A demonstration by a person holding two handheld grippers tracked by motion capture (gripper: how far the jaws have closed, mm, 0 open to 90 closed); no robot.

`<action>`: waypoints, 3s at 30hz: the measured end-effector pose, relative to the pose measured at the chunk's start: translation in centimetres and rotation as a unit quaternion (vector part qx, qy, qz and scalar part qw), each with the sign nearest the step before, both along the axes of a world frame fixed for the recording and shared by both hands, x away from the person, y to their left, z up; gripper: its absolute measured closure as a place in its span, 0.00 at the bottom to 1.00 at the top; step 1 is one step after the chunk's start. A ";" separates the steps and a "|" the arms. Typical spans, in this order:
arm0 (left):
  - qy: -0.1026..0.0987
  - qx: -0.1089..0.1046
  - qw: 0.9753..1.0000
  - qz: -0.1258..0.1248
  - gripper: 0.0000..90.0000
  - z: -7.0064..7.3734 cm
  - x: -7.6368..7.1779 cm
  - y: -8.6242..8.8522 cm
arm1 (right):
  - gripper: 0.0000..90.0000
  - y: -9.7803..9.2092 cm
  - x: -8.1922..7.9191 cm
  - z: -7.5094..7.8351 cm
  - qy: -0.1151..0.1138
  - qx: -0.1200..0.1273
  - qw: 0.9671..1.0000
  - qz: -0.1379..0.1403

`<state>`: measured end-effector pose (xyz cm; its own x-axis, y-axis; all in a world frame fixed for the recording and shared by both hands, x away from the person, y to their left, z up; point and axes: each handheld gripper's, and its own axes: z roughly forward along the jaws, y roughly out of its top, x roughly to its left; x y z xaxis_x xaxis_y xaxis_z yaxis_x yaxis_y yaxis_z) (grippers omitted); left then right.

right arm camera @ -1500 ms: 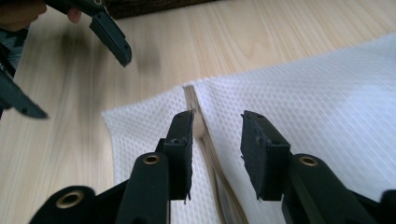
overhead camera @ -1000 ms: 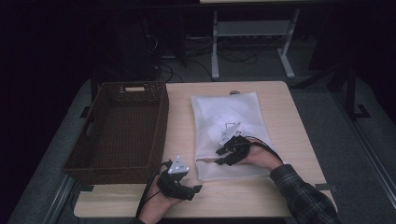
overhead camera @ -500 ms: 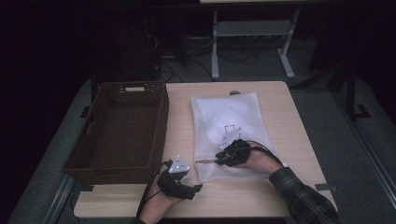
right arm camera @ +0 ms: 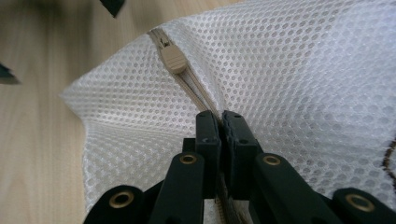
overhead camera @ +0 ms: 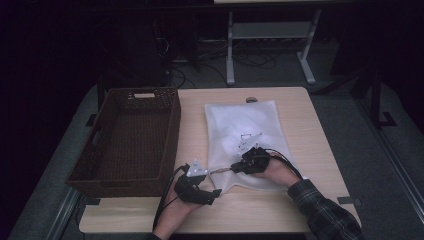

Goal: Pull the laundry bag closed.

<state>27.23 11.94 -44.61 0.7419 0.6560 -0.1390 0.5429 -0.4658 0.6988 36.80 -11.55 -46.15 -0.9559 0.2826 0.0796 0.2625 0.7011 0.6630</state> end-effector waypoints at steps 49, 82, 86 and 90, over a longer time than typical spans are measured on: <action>-0.021 -0.025 0.998 -0.049 0.88 -0.2 5.3 -1.3 | 0.85 -3.7 -0.1 2.0 0.000 0.056 0.997 -0.045; -0.033 -0.009 0.999 -0.040 0.89 -0.5 4.8 -1.3 | 0.89 0.2 -1.8 1.6 0.026 0.072 0.997 -0.022; -0.034 -0.008 0.999 -0.039 0.89 -0.5 4.8 -1.3 | 0.95 0.5 -2.0 1.6 0.016 0.063 0.998 -0.026; -0.035 -0.006 0.999 -0.039 0.89 -0.4 4.7 -1.3 | 0.95 0.6 -2.0 1.6 0.012 0.061 0.998 -0.029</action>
